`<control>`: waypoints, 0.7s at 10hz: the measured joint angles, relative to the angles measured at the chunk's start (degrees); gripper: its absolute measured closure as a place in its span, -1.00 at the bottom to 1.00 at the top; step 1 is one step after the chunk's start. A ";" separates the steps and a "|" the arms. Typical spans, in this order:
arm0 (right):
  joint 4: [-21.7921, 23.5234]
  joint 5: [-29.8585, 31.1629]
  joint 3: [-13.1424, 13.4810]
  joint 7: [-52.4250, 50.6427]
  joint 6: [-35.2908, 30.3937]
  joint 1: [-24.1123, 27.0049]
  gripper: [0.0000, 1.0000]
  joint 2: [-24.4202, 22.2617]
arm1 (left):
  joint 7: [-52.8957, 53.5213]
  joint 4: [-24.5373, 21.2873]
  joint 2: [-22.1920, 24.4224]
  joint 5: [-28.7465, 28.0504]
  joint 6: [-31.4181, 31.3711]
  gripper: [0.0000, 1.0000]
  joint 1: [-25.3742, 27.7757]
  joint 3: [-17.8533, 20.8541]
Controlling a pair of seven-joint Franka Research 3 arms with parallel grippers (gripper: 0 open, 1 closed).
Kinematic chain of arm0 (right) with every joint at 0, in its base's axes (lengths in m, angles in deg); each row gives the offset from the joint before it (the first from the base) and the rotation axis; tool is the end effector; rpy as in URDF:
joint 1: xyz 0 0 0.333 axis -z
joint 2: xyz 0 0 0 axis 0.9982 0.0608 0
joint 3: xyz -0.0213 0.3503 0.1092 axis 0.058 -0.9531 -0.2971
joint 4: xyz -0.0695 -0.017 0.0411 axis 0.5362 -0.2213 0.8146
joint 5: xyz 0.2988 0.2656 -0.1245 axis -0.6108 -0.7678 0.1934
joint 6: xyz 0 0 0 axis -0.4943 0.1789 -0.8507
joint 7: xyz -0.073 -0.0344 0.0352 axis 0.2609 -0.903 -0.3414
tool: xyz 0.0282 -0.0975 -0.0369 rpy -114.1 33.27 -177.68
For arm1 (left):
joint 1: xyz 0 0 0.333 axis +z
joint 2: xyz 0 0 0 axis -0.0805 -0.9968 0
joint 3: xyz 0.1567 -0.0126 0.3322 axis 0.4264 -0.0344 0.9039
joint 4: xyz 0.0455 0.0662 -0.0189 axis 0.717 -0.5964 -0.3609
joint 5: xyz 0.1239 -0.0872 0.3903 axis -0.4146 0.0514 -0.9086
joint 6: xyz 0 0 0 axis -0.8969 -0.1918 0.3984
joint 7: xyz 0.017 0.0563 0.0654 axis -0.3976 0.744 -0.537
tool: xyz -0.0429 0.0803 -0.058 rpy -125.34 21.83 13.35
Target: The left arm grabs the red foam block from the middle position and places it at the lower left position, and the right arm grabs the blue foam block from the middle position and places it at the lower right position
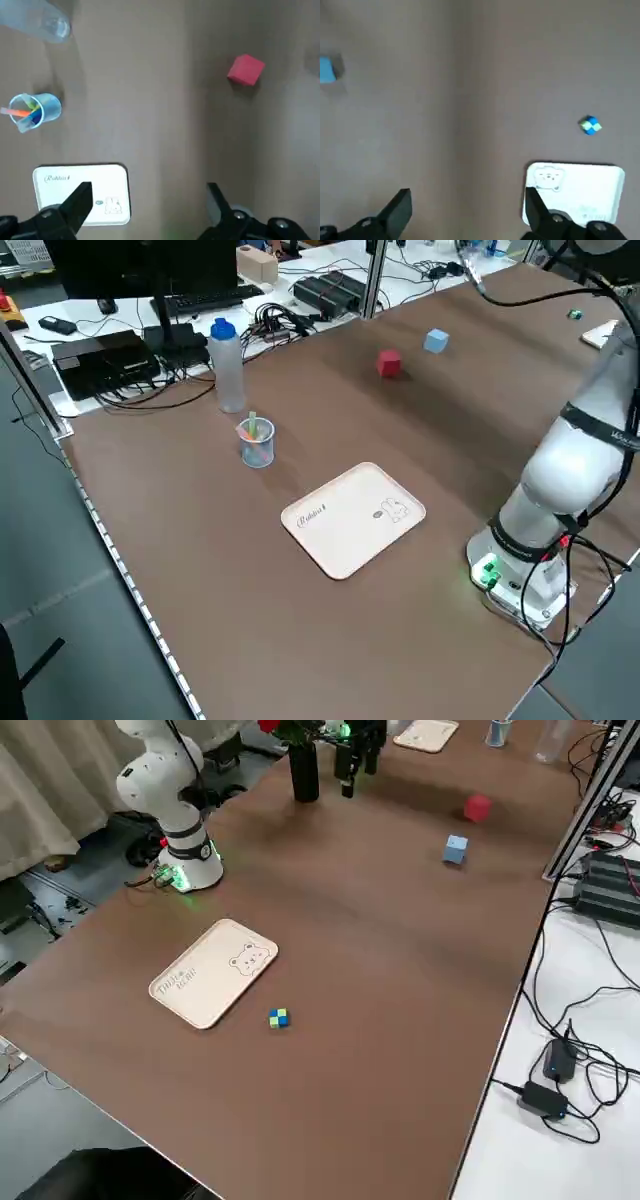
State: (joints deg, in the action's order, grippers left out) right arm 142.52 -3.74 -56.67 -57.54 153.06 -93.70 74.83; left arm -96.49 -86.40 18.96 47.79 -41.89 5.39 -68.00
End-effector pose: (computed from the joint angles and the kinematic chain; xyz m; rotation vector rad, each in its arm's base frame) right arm 0.5906 0.0548 0.6355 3.1298 0.0541 -0.0913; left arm 0.6086 -0.0968 0.6487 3.1283 -0.0311 -0.0933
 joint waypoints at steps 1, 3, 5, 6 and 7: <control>-0.02 -0.09 -0.14 0.44 3.11 -3.58 -1.00 2.81 | -2.70 -0.13 -2.51 0.01 -1.85 -1.00 -0.43 -0.09; -0.11 -0.21 -0.26 1.07 9.37 -9.80 -1.00 7.31 | -12.14 -0.32 -7.90 0.04 -8.54 -1.00 -3.77 -0.38; 0.01 -1.48 -0.30 7.27 20.02 -16.31 -1.00 11.89 | -18.47 -0.55 -13.85 -0.11 -15.43 -1.00 -8.76 -0.55; 0.06 -1.52 -0.33 12.48 25.89 -19.72 -1.00 15.25 | -24.32 -0.56 -17.06 -1.19 -19.06 -1.00 -11.16 -0.56; 0.04 -1.52 -0.33 15.97 30.94 -22.36 -1.00 18.93 | -31.69 -0.50 -19.84 -2.47 -21.88 -1.00 -12.93 -0.59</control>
State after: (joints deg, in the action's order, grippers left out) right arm 142.55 -5.26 -56.99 -41.57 184.01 -116.06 93.75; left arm -128.18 -86.90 -0.88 45.32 -63.76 -7.54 -68.59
